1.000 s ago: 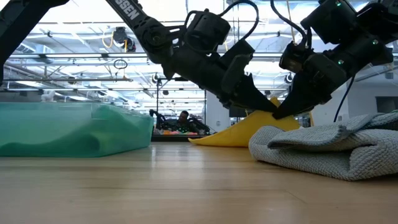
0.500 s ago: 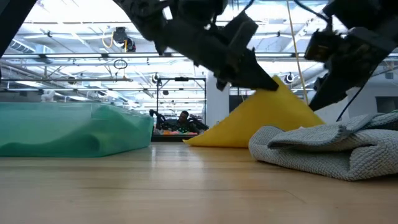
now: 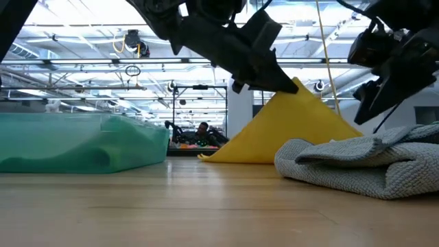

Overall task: Fold microfiber towels
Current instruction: Fold the yellow microfiber cloth

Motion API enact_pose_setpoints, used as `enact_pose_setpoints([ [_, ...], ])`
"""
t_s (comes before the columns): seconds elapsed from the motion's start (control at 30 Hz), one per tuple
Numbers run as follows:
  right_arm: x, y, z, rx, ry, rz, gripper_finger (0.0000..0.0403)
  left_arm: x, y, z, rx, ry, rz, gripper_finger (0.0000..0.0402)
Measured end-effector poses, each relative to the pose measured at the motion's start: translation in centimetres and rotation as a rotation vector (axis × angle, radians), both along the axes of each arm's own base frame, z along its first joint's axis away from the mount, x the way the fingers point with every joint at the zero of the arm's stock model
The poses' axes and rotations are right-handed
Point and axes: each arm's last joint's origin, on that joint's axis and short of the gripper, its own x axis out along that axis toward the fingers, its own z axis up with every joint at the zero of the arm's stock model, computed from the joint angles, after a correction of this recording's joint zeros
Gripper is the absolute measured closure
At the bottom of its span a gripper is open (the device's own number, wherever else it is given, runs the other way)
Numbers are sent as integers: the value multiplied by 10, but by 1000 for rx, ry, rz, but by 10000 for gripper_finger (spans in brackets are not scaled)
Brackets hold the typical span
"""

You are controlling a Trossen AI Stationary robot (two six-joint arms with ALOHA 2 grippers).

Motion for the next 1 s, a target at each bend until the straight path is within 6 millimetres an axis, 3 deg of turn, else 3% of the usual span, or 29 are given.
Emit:
enact_pose_setpoints([
  [0.13, 2, 2, -11, -26, 18, -65, 169, 0, 6, 0, 0, -3, 45, 399],
  [0.3, 5, 5, -27, -39, 2, -100, 178, 0, 14, 0, -23, -6, 88, 399],
  [0.7, -2, 10, -57, -75, 71, -149, 252, 0, 17, 0, -32, -5, 98, 398],
  [1.0, -6, 10, -63, -120, 80, -195, 313, -1, 17, -1, -31, 6, 97, 395],
])
